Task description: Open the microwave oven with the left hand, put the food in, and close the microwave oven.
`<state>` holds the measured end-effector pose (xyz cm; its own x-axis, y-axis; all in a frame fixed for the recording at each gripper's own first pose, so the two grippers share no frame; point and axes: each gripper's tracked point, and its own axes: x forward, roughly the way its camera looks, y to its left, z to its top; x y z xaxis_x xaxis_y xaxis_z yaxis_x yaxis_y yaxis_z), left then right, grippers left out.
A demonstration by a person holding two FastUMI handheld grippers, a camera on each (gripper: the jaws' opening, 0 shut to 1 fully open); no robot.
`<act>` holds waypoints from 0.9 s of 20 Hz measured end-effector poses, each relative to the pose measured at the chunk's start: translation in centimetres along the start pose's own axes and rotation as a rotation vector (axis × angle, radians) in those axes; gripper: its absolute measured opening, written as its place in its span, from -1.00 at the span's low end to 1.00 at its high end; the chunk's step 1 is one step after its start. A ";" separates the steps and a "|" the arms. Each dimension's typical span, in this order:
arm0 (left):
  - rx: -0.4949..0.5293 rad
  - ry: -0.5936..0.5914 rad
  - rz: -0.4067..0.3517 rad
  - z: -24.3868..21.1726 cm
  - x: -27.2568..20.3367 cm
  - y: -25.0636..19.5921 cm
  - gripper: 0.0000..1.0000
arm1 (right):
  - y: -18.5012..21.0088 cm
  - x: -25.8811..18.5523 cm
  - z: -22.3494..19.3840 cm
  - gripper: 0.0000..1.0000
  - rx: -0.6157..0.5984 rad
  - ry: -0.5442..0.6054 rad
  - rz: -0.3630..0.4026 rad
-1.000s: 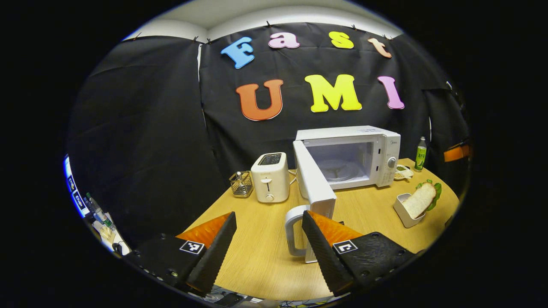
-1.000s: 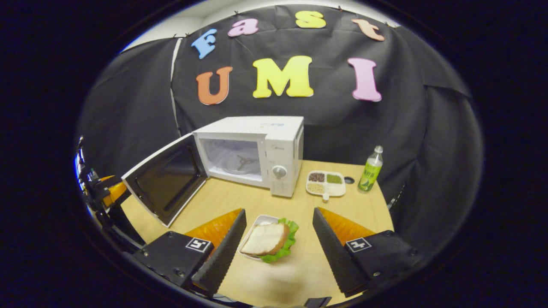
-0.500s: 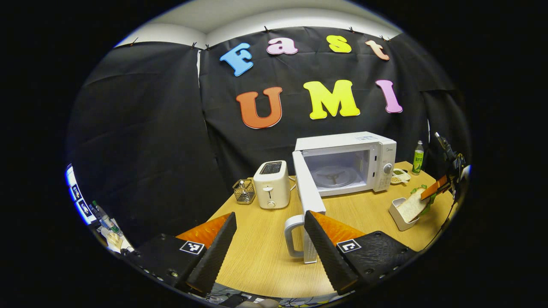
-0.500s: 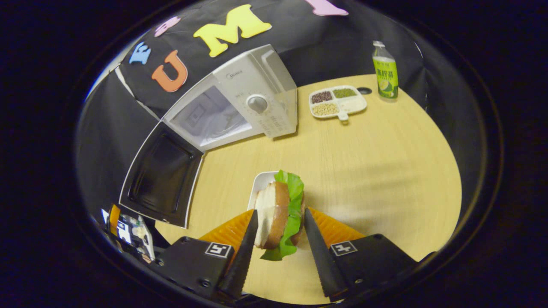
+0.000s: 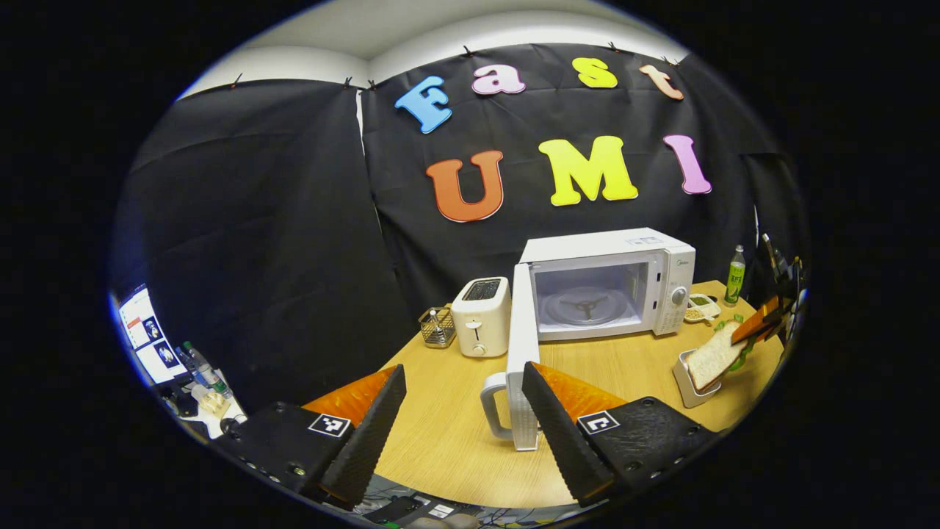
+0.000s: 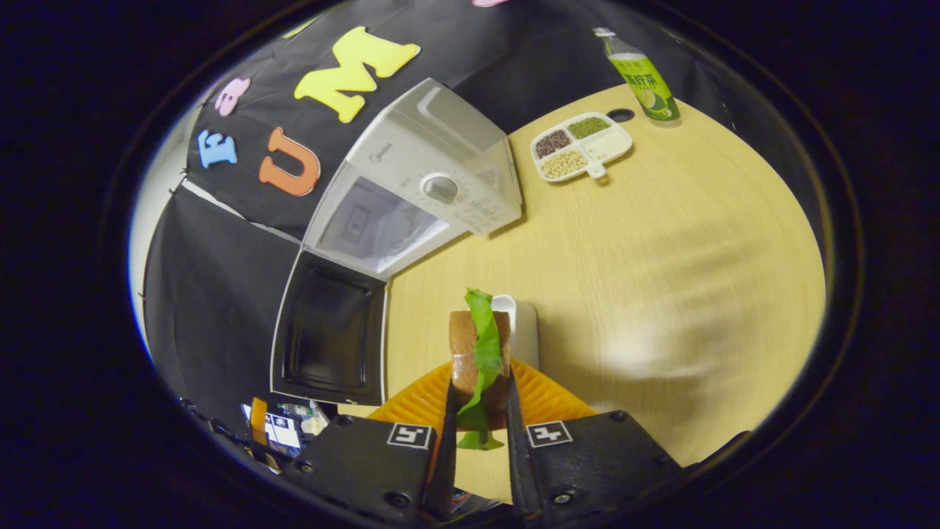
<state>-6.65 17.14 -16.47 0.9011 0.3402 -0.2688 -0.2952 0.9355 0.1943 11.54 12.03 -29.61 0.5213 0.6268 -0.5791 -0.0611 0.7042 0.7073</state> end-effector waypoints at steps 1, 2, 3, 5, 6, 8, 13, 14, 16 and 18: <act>0.005 0.001 0.000 0.0 -0.2 -0.4 0.92 | 1.0 -0.4 0.7 -0.50 -0.007 -0.009 0.020; -0.002 0.002 -0.010 0.2 -0.5 -0.9 0.93 | 2.2 -0.6 1.6 -0.50 -0.024 -0.027 0.037; -0.010 0.000 -0.023 0.3 -0.7 -1.5 0.92 | 3.4 -0.5 2.4 -0.34 -0.044 -0.051 0.049; -0.014 -0.020 -0.055 0.8 -0.9 -2.4 0.93 | 6.3 -0.1 4.1 -0.34 -0.064 -0.120 0.073; -0.014 -0.030 -0.074 1.1 -1.0 -2.9 0.92 | 7.8 0.3 4.7 -0.34 -0.062 -0.157 0.086; -0.008 -0.046 -0.117 1.6 -1.4 -3.3 0.92 | 10.5 1.5 5.7 -0.34 -0.041 -0.232 0.111; 0.016 -0.065 -0.181 2.5 -1.2 -2.7 0.92 | 14.4 7.7 7.3 -0.34 0.040 -0.398 0.130; 0.025 -0.075 -0.186 3.0 -1.2 -2.4 0.92 | 15.1 9.1 7.6 -0.34 0.080 -0.426 0.147; 0.037 -0.081 -0.203 3.2 -1.1 -2.4 0.92 | 15.8 12.1 8.5 -0.34 0.151 -0.484 0.161; 0.053 -0.084 -0.218 3.1 -0.9 -2.3 0.92 | 16.2 14.7 9.4 -0.34 0.201 -0.552 0.148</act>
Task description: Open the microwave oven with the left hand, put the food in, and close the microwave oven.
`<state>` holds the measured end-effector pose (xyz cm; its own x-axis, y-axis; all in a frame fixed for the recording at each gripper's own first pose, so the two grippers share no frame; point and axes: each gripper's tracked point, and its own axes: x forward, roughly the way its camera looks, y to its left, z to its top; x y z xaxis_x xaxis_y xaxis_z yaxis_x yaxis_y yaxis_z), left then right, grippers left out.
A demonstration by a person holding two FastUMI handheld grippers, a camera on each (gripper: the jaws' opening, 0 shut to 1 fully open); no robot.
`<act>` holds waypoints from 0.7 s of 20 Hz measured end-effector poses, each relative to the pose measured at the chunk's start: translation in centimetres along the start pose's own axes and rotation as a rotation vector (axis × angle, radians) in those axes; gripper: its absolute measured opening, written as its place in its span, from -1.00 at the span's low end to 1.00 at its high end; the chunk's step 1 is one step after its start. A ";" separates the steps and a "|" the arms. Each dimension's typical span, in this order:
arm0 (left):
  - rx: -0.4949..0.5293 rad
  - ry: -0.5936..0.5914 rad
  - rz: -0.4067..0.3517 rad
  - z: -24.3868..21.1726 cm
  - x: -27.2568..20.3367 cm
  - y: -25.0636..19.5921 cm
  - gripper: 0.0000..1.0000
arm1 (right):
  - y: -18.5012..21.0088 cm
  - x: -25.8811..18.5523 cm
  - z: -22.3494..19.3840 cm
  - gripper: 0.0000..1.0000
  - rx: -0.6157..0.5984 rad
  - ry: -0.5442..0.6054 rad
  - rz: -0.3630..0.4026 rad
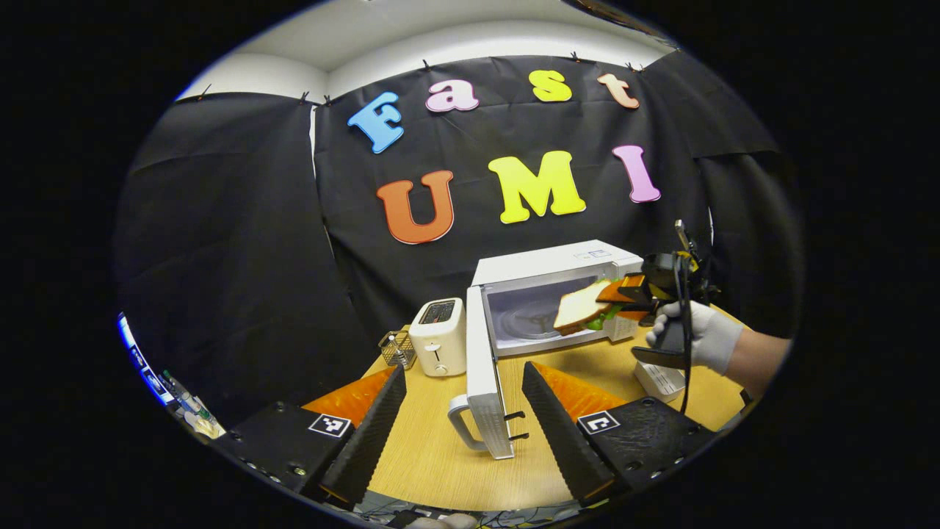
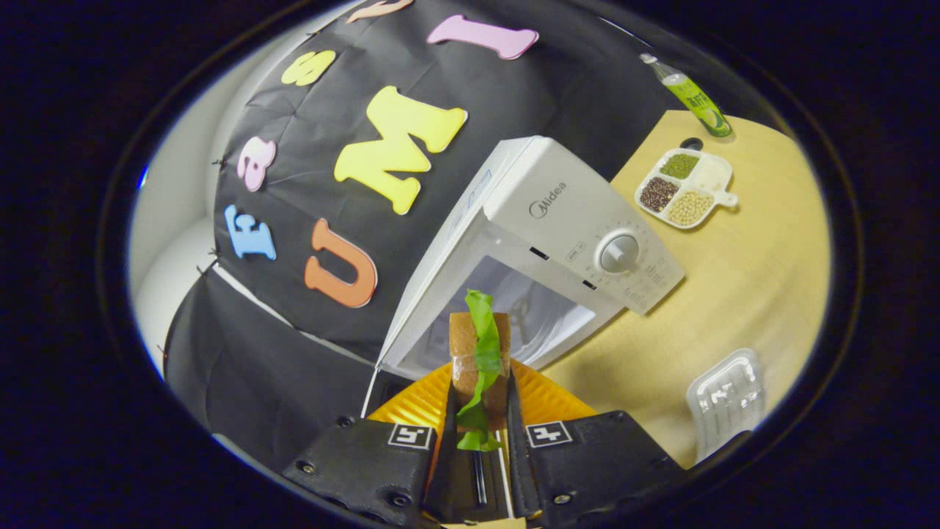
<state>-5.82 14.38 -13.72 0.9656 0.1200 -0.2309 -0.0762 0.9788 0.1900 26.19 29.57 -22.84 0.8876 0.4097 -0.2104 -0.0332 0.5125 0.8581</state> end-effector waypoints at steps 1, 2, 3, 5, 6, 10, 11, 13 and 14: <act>0.002 -0.001 -0.003 0.0 0.1 0.2 0.92 | -0.1 1.4 -0.1 -0.34 0.022 -0.042 -0.010; -0.005 0.011 -0.006 -0.2 0.1 0.3 0.92 | 0.0 2.8 -0.3 -0.34 0.043 -0.078 -0.014; -0.020 0.016 -0.011 -0.4 0.0 0.2 0.92 | 0.1 4.1 -0.5 -0.34 0.061 -0.116 -0.016; -0.028 0.007 -0.015 0.0 0.0 0.0 0.92 | -0.3 6.8 -0.9 -0.34 0.089 -0.172 -0.028; -0.026 0.009 -0.016 -0.3 0.1 0.0 0.92 | -0.5 8.2 -1.0 -0.34 0.097 -0.194 -0.037; -0.013 0.034 -0.013 -1.3 0.5 0.4 0.92 | -1.5 13.2 -2.2 -0.34 0.121 -0.235 -0.082; -0.019 0.045 -0.018 -1.5 0.6 0.3 0.92 | -1.5 14.4 -2.0 -0.34 0.139 -0.263 -0.078; -0.022 0.076 -0.021 -2.1 0.7 0.1 0.92 | -1.6 16.3 -2.2 -0.51 0.128 -0.275 -0.093; -0.015 0.072 -0.018 -1.8 0.7 0.4 0.92 | -1.8 16.9 -2.5 -0.34 0.105 -0.275 -0.108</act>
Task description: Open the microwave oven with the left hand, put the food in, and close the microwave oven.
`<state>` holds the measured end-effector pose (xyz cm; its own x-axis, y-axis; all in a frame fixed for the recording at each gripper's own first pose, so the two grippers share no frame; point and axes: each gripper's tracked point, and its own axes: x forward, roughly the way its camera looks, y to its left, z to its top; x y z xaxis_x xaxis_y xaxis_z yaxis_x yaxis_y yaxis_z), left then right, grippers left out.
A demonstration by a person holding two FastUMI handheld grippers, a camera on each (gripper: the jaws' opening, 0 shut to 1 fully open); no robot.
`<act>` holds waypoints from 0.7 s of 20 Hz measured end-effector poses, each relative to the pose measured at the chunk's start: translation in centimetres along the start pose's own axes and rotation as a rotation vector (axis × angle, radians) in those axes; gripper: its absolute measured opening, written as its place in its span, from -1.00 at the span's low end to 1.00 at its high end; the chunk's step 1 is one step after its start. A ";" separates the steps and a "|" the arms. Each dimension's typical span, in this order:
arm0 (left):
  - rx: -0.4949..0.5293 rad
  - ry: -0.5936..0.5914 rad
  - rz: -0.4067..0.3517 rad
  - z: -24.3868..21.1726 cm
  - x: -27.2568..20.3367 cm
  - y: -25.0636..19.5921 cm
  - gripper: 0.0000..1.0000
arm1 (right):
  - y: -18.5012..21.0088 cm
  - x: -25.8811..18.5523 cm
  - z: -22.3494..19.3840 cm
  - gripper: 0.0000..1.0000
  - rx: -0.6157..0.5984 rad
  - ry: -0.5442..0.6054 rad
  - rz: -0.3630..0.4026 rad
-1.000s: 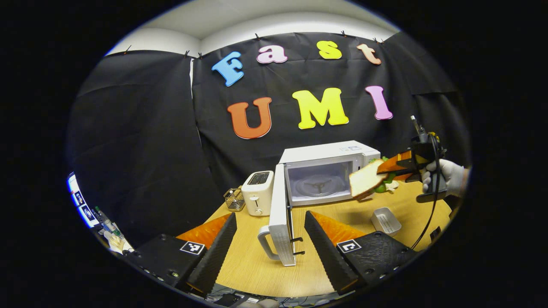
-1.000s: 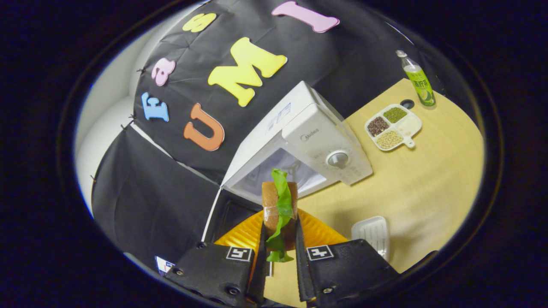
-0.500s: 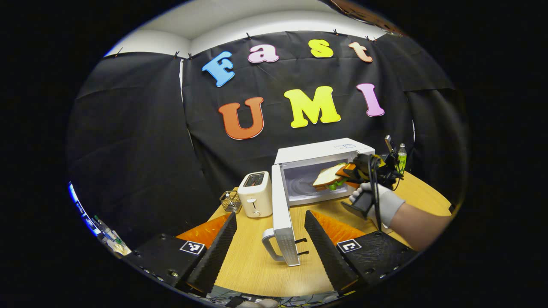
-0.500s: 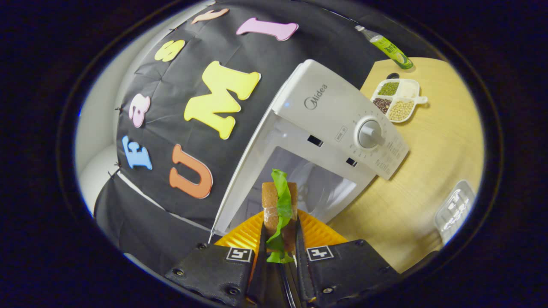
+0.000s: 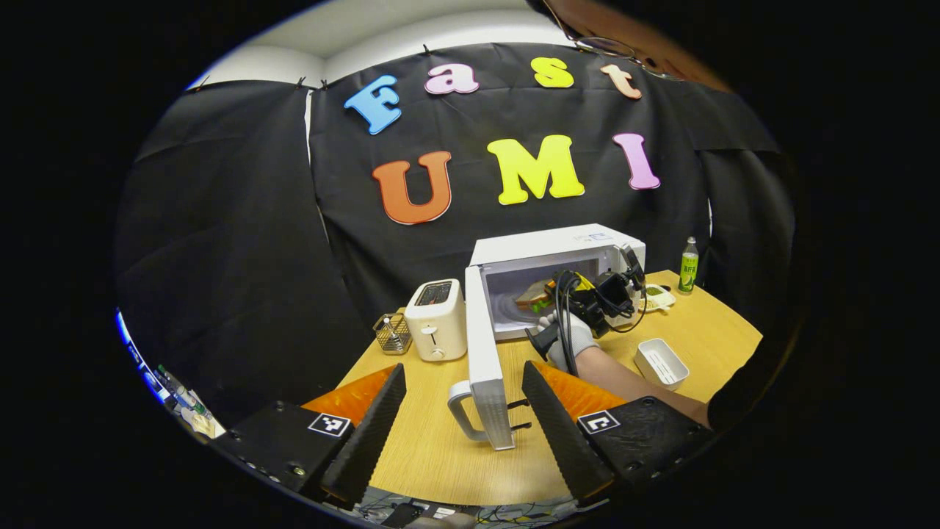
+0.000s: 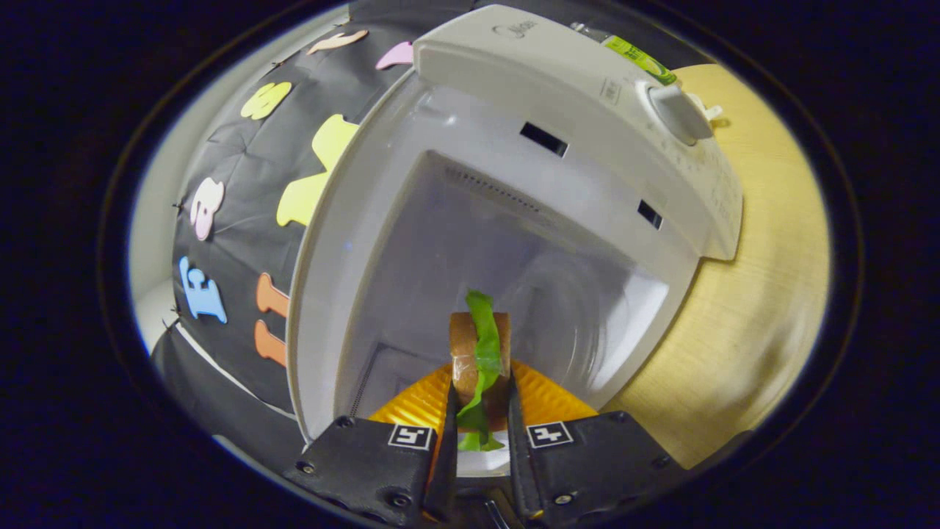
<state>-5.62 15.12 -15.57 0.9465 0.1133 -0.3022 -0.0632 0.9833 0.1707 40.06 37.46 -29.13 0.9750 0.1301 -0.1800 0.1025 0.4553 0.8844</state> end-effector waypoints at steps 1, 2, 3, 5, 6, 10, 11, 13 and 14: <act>0.004 -0.002 -0.002 0.2 0.1 0.0 0.93 | -0.4 0.3 -0.4 -0.31 -0.017 -0.005 -0.016; 0.006 -0.003 -0.004 0.2 0.3 0.1 0.92 | -0.7 0.5 -0.5 -0.31 -0.030 -0.017 -0.019; 0.004 0.001 -0.008 0.2 0.3 0.1 0.92 | -1.1 0.6 -0.5 -0.25 -0.050 -0.028 -0.028; -0.006 -0.004 -0.015 0.8 0.6 0.4 0.92 | -1.6 0.9 -0.8 -0.14 -0.084 -0.026 -0.030; -0.012 -0.005 -0.016 0.9 0.7 0.5 0.92 | -2.3 0.8 -1.1 -0.31 -0.123 -0.013 -0.056; -0.011 -0.007 -0.017 0.7 1.2 0.7 0.93 | -3.3 0.1 -0.3 0.31 -0.342 -0.027 -0.093; -0.011 -0.007 -0.012 0.6 1.2 1.0 0.93 | -3.7 -0.2 -0.3 0.56 -0.426 -0.016 -0.114; -0.019 -0.009 -0.013 0.5 1.2 1.2 0.93 | -3.6 -1.1 0.5 1.00 -0.548 -0.035 -0.123; -0.018 -0.014 -0.010 0.5 1.1 1.4 0.92 | -3.8 -1.5 1.2 0.79 -0.595 -0.048 -0.136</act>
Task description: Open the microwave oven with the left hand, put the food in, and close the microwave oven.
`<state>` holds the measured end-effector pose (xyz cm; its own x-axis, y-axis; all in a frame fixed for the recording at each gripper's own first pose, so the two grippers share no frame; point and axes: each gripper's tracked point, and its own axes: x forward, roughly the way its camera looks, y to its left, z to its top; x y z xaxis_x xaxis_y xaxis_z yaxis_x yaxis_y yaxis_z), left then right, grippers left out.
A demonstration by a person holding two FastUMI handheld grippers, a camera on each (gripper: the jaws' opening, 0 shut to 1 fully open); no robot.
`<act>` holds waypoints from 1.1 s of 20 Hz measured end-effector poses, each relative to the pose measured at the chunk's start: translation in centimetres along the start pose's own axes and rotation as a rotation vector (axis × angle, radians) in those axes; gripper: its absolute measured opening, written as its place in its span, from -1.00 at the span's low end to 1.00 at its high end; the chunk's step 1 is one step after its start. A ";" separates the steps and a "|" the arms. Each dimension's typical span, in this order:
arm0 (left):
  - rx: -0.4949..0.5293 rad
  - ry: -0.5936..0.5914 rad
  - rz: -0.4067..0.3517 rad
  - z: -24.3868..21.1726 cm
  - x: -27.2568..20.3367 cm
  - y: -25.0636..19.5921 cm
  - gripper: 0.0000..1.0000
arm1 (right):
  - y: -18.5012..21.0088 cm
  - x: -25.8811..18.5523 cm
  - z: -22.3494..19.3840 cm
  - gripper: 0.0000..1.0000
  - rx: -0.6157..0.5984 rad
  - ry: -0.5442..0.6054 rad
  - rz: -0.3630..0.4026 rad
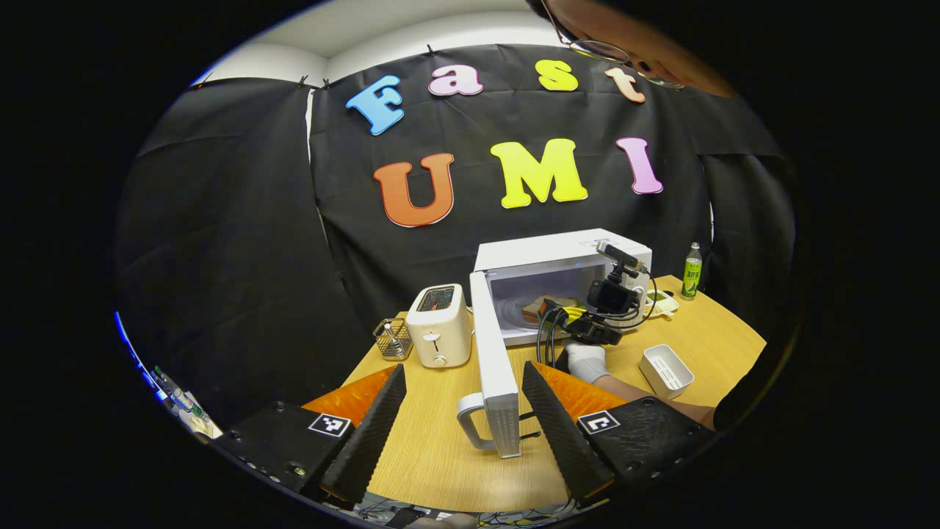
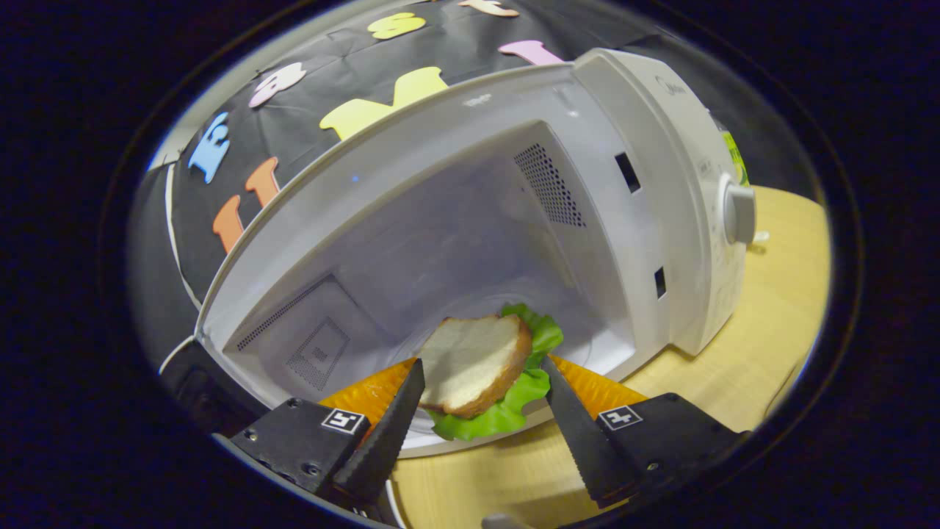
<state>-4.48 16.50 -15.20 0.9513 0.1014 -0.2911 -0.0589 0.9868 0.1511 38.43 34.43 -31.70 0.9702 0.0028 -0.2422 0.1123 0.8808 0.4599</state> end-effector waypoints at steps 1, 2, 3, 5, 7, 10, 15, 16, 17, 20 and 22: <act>-0.001 -0.002 -0.001 0.0 -0.1 0.2 0.92 | -0.6 -0.3 0.5 1.00 -0.061 -0.012 -0.016; -0.003 -0.002 0.001 0.1 0.1 0.4 0.92 | -1.1 -0.8 0.9 1.00 -0.089 -0.018 -0.016; -0.002 -0.010 0.003 0.3 0.1 0.5 0.93 | -0.9 -1.2 1.3 1.00 -0.085 -0.020 0.002; -0.002 -0.014 0.007 0.6 0.0 0.9 0.93 | -0.8 -2.5 2.0 0.80 -0.120 -0.015 0.032; -0.004 -0.024 0.010 1.0 0.0 1.1 0.93 | -0.3 -4.1 3.3 0.82 -0.167 -0.021 0.059; -0.011 -0.038 0.013 1.4 -0.1 1.7 0.93 | 0.6 -7.6 5.7 0.82 -0.182 -0.011 0.125; -0.024 -0.072 0.006 2.8 -0.4 1.9 0.92 | -0.3 -14.8 12.2 0.82 -0.290 -0.009 0.201; -0.025 -0.081 0.004 3.1 -0.4 1.8 0.92 | -1.0 -16.3 13.7 0.82 -0.309 -0.010 0.212; -0.026 -0.091 0.001 3.5 -0.3 1.8 0.93 | -2.0 -17.9 15.1 1.00 -0.329 -0.016 0.205; -0.032 -0.106 -0.004 3.5 -0.4 1.8 0.92 | -4.8 -22.7 19.3 1.00 -0.391 -0.041 0.187; -0.033 -0.117 -0.008 3.6 -0.2 1.7 0.92 | -6.5 -25.5 21.7 0.80 -0.414 -0.049 0.169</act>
<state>-3.66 17.72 -11.45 0.9804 0.0795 -0.1802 -0.0589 0.9914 0.1169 17.61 18.40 -9.94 0.9777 0.1496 -0.1477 -0.1345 0.9851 0.1069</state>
